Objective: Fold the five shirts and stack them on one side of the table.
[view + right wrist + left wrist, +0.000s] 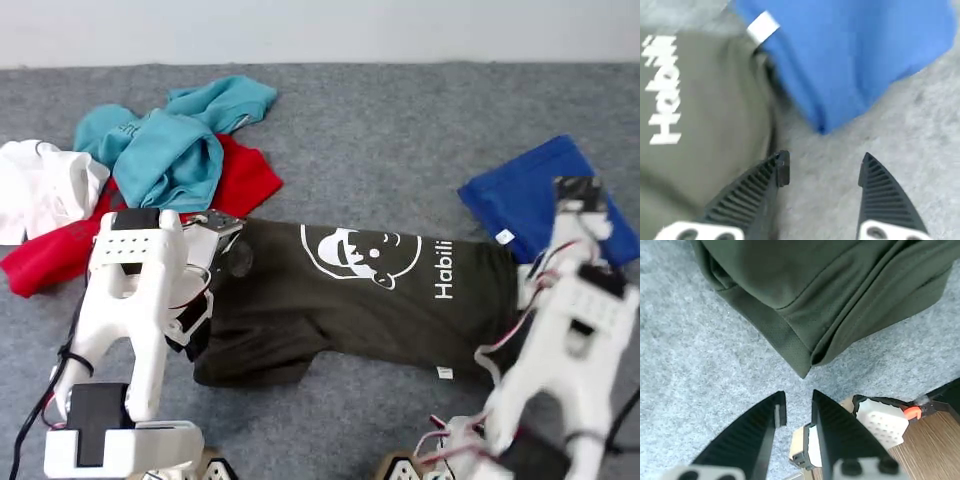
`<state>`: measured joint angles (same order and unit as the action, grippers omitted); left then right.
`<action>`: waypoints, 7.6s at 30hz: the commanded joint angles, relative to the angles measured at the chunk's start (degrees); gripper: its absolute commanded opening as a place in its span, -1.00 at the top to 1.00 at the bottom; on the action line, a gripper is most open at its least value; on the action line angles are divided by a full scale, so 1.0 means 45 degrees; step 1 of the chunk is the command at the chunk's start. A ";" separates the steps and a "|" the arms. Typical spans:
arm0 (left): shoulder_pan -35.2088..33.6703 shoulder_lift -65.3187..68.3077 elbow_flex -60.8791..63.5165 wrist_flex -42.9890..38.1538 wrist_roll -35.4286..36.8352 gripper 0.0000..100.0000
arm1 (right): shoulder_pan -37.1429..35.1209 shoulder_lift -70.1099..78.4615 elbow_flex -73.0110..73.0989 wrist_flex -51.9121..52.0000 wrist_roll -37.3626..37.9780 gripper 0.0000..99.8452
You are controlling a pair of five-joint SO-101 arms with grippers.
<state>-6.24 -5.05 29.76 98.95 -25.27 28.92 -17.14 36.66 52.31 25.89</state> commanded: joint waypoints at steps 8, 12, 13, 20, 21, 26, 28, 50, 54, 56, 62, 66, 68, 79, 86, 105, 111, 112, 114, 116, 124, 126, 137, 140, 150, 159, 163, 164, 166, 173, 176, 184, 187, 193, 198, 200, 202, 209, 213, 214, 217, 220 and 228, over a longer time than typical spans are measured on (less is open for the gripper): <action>0.0020 -0.0410 0.0029 -0.0176 0.0098 0.82 | -0.1963 0.7570 -0.9241 0.0752 -0.0195 0.54; 0.0020 -0.0410 0.0029 -0.0176 0.0098 0.82 | -0.2452 0.9621 -1.1800 0.2295 -0.0254 0.54; 0.0020 -0.0410 0.0029 -0.0176 0.0098 0.82 | -0.2491 1.0012 -1.2366 0.2549 -0.0234 0.54; 0.0020 -0.0449 -0.0576 -0.0527 0.0098 0.82 | -0.3487 1.0520 -1.5844 0.8020 0.0527 0.54; 0.0020 -0.0410 -0.0928 -0.0625 0.0098 0.82 | -0.3741 1.0422 -1.6195 0.8879 0.0938 0.54; 0.0020 -0.0391 -0.2530 -0.1661 0.0234 0.81 | -0.4171 0.9563 -1.7114 1.1204 0.1485 0.54; 0.0020 -0.0176 -0.2764 -0.2168 0.0996 0.81 | -0.4054 0.9094 -1.6723 1.1204 0.1543 0.54; 0.0957 0.7033 -0.9934 -0.1289 0.2540 0.76 | -0.4542 0.1299 -0.6193 0.9035 0.1563 0.54; 0.0176 0.7170 -1.1712 0.0371 0.2540 0.76 | -0.4484 0.0752 -0.5060 0.8488 0.1563 0.54; -0.0039 0.7170 -1.1712 0.0371 0.2559 0.76 | -0.4484 0.0596 -0.4747 0.8391 0.1563 0.54; 0.0078 0.7150 -1.0501 0.0352 0.2618 0.77 | -0.4444 0.0479 -0.4650 0.8547 0.1563 0.54; 0.0821 0.6681 -0.9211 0.0391 0.2637 0.77 | -0.4444 0.0088 -0.4650 0.9153 0.1582 0.54; 0.1250 0.5900 -0.8488 0.0371 0.2618 0.77 | -0.4425 -0.0147 -0.4650 0.9504 0.1700 0.54; 0.1407 0.0899 -0.8840 -0.0391 0.2618 0.77 | -0.4542 -0.0830 -0.3888 0.8664 0.2442 0.54; 0.0762 0.2794 -0.6808 -0.2325 0.2618 0.77 | -0.4542 -0.0869 -0.1094 0.7062 0.2520 0.54; 0.0352 0.3477 -0.6867 0.0352 0.2383 0.77 | -0.5968 -0.0889 -0.1055 0.7414 0.2540 0.54; 0.0684 0.1621 -0.6242 0.0352 0.2364 0.77 | -0.9016 -0.0889 -0.1055 0.7375 0.2462 0.54; 0.0742 0.1543 -0.6007 0.0352 0.2364 0.77 | -0.9680 -0.0869 -0.1055 0.7316 0.2462 0.54; 0.0586 0.1543 -0.5773 0.0313 0.2422 0.77 | -1.0989 -0.0869 -0.1055 0.7101 0.2442 0.54; 0.0176 0.1465 -0.5792 0.0274 0.2442 0.77 | -1.2239 -0.0830 -0.1055 0.6632 0.2442 0.54; -0.1172 0.0606 -0.5871 -0.0059 0.3087 0.77 | -1.5502 -0.0733 -0.1153 0.4464 0.1856 0.86; -0.1270 0.0430 -0.5871 -0.0059 0.3087 0.77 | -1.5658 -0.0537 -0.1602 0.4151 0.1250 0.89; -0.1250 0.0391 -0.5832 -0.0059 0.3087 0.77 | -1.6713 0.3741 -0.5275 0.5363 0.0860 0.65; -0.1250 0.0391 -0.5812 -0.0059 0.3087 0.77 | -1.7182 0.4034 -0.5236 0.5441 0.0899 0.69; -0.1250 0.0391 -0.5812 -0.0059 0.3087 0.77 | -1.7084 0.5284 -0.5177 0.4620 0.0918 0.71; -0.1250 0.0391 -0.5792 -0.0039 0.3087 0.77 | -1.7026 0.6007 -0.5158 0.3819 0.0977 0.71; -0.1250 0.0391 -0.5792 -0.0039 0.3087 0.77 | -1.7026 0.6242 -0.5177 0.3663 0.1465 0.72; -0.1250 0.0391 -0.5792 -0.0039 0.3087 0.77 | -1.7045 0.6261 -0.5177 0.3663 0.1485 0.75; -0.1250 0.0391 -0.5792 -0.0039 0.3087 0.77 | -1.7045 0.6242 -0.5197 0.3663 0.1485 0.85; -0.1211 0.0391 -0.5792 -0.0039 0.3087 0.77 | -1.7045 0.6222 -0.5236 0.3683 0.1485 0.97; -0.1211 0.0391 -0.5773 -0.0039 0.3087 0.77 | -1.7026 0.6222 -0.5548 0.3800 0.1485 0.97; -0.1192 0.0410 -0.5773 -0.0039 0.3067 0.77 | -1.5951 0.5675 -0.6818 0.4112 0.1426 0.97; -0.1192 0.0410 -0.5773 -0.0039 0.3067 0.77 | -1.5170 0.5695 -0.7365 0.4015 0.1387 0.97; -0.1192 0.0410 -0.5773 -0.0039 0.3067 0.77 | -1.4134 0.5714 -0.8205 0.3956 0.1368 0.97; -0.1192 0.0410 -0.5773 -0.0039 0.3067 0.77 | -1.3841 0.6203 -0.7697 0.3565 0.1368 0.96; -0.1192 0.0410 -0.5753 -0.0039 0.3067 0.77 | -1.3802 0.6515 -0.7600 0.3565 0.1368 0.96; -0.1192 0.0410 -0.5519 -0.0039 0.3067 0.77 | -1.3783 0.6711 -0.7600 0.3663 0.1387 0.96; -0.1172 0.0274 -0.5519 -0.0137 0.3126 0.77 | -1.3783 0.7473 -0.7580 0.3683 0.1407 0.96; -0.1016 0.0274 -0.5538 -0.0098 0.3145 0.77 | -1.3783 0.8098 -0.7580 0.3702 0.1407 0.96; -0.0899 0.0274 -0.5538 -0.0117 0.3145 0.77 | -1.3783 0.8215 -0.7580 0.3702 0.1407 0.96; -0.0488 0.0274 -0.5538 -0.0137 0.3399 0.77 | -1.3665 0.8449 -0.7560 0.3702 0.1407 0.96; -0.0098 0.0274 -0.5538 -0.0469 0.3810 0.77 | -1.3392 0.8684 -0.7560 0.3741 0.1387 0.96; -0.1055 0.0274 -0.6027 -0.0488 0.3829 0.77 | -1.3333 0.8293 -0.7189 0.5734 0.0879 0.70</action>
<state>-8.00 -1.54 6.02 97.27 -8.57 -31.82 22.68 4.22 74.73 31.69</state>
